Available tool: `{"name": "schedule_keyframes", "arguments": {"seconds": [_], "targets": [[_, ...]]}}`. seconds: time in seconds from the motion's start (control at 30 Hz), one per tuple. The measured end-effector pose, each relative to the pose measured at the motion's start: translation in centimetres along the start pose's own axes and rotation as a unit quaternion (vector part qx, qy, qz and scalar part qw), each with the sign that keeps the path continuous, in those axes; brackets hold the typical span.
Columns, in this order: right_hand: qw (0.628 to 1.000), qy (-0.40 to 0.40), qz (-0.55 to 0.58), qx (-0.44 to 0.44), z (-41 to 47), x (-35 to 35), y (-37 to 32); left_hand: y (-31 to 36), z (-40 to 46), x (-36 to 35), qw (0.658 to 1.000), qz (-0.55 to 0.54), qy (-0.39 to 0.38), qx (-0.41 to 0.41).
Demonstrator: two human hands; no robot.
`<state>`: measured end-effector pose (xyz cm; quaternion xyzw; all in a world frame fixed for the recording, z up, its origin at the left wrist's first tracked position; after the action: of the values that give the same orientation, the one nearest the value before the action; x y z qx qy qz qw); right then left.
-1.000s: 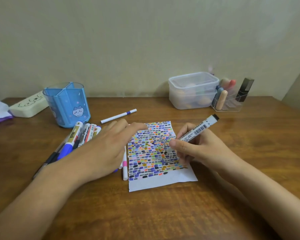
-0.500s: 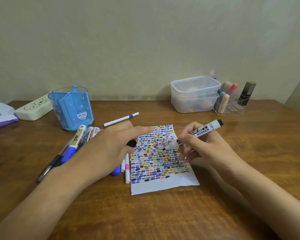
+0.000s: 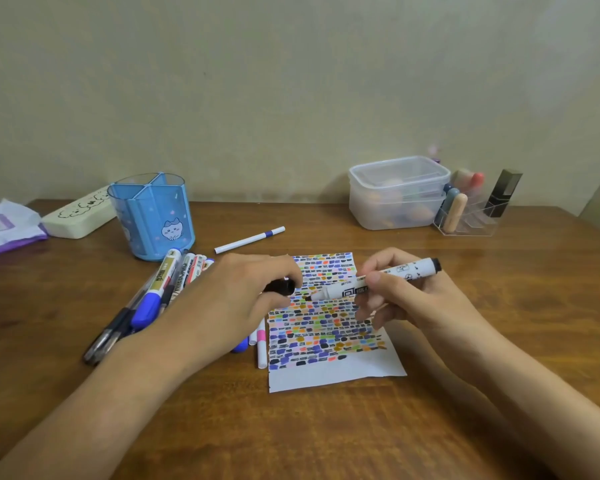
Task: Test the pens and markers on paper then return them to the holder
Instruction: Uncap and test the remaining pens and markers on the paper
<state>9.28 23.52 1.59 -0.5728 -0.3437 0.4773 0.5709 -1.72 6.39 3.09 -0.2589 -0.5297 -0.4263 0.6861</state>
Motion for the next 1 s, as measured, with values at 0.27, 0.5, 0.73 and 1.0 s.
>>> {"name": "schedule_keyframes", "arguments": {"seconds": [0.27, 0.5, 0.73, 1.0], "targets": [[1.0, 0.0, 0.014, 0.012, -0.24, -0.24, -0.18, 0.17, -0.04, -0.35, 1.0, -0.007, -0.027, 0.001], [1.0, -0.011, -0.005, 0.008, -0.56, -0.58, -0.12, 0.65, -0.04, -0.22, 0.999, -0.039, -0.026, -0.009], [0.999, -0.023, -0.027, 0.0, -0.86, -0.88, -0.07, 0.61, -0.03, -0.08, 0.997, -0.067, -0.028, 0.005], [1.0, -0.025, -0.016, -0.004, -1.0, -1.02, -0.31, 0.4, -0.05, 0.03, 0.994, -0.1, -0.027, 0.03]]}}
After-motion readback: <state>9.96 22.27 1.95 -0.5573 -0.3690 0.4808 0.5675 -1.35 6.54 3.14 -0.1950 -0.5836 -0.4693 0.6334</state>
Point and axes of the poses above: each hand's wrist, its own z-axis towards the middle knuckle, its own x-axis out of the back of the hand, y = z × x, the point moved 6 cm from there along z, towards the middle knuckle, and after that the axes turned 15 degrees about z, right-handed, at the moved point
